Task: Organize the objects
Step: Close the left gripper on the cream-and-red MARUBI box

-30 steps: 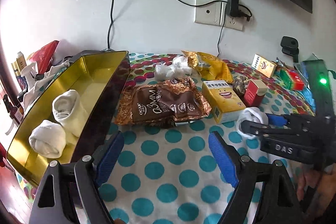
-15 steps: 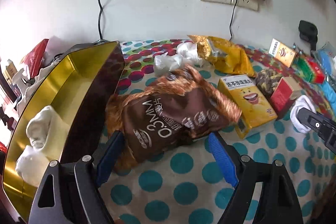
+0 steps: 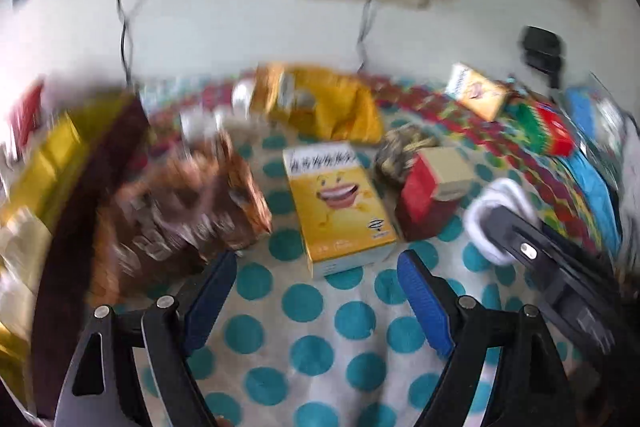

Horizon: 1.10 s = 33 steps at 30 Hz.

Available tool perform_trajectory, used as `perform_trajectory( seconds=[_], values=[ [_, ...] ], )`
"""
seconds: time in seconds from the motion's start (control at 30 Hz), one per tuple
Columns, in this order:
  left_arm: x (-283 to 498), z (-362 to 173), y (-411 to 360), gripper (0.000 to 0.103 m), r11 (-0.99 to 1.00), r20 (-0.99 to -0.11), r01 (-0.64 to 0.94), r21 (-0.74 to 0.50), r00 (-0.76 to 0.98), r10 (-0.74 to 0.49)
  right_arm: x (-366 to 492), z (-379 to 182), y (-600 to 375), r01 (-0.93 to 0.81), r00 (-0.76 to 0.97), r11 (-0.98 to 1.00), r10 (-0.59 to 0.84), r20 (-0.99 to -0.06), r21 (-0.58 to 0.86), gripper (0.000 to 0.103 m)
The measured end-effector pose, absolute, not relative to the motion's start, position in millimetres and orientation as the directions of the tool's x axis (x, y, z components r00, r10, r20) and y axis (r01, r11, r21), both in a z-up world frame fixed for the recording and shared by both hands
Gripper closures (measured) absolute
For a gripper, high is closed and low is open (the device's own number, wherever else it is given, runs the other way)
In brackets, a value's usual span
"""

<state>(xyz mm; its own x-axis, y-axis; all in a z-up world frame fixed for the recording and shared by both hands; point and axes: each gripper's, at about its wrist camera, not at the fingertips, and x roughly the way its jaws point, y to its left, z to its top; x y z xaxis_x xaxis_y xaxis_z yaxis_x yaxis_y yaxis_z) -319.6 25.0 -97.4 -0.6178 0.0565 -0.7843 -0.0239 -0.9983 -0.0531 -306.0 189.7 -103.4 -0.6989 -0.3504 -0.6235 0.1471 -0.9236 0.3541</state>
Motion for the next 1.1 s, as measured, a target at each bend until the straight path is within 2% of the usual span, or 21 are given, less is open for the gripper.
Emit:
perform_trajectory(
  seconds=[0.27,0.43,0.53,0.6,0.63,0.73,0.8,0.93,1.0,1.1],
  values=[
    [-356.8,-116.8,36.0,0.018,-1.000,-0.780,0.009,-0.002,-0.626,-0.004,-308.9,-106.2,186.5,0.160,-0.680,-0.922,-0.361,-0.638,0.352,0.053],
    [-359.1,-103.3,24.4,0.018,-0.995,-0.755,0.005,-0.102,-0.652,0.074,-308.4,-106.9,188.3,0.150,-0.683,-0.920,-0.361,-0.635,0.362,0.053],
    [-358.1,-95.7,29.4,0.018,-0.999,-0.719,-0.034,0.002,-0.695,0.022,-308.7,-107.6,187.3,0.154,-0.679,-0.918,-0.367,-0.635,0.366,0.053],
    [-368.8,-102.2,25.4,0.018,-0.999,-0.781,-0.018,-0.049,-0.623,0.050,-307.2,-106.7,186.5,0.157,-0.684,-0.919,-0.365,-0.631,0.361,0.052],
    [-367.6,-99.0,21.7,0.018,-0.996,-0.777,0.001,-0.090,-0.626,0.070,-306.2,-105.8,185.8,0.161,-0.688,-0.919,-0.365,-0.627,0.359,0.052],
    [-338.1,-69.3,19.1,0.018,-0.992,-0.636,-0.010,-0.124,-0.767,0.087,-306.6,-106.3,185.7,0.161,-0.685,-0.917,-0.371,-0.627,0.366,0.052],
    [-317.8,-59.3,27.5,0.018,-0.986,-0.602,-0.117,-0.122,-0.780,0.168,-306.9,-107.0,188.7,0.146,-0.686,-0.914,-0.369,-0.627,0.377,0.052],
    [-317.3,-55.8,46.1,0.018,-0.960,-0.645,-0.248,-0.130,-0.714,0.272,-305.1,-106.3,192.1,0.107,-0.702,-0.925,-0.331,-0.631,0.366,0.052],
    [-334.4,-59.3,49.9,0.018,-0.953,-0.696,-0.247,-0.176,-0.654,0.298,-303.9,-105.8,195.4,0.081,-0.713,-0.928,-0.309,-0.630,0.364,0.052],
    [-355.3,-62.9,50.9,0.019,-0.938,-0.719,-0.208,-0.278,-0.602,0.347,-304.3,-108.2,204.8,0.014,-0.718,-0.928,-0.268,-0.642,0.372,0.052]
  ],
)
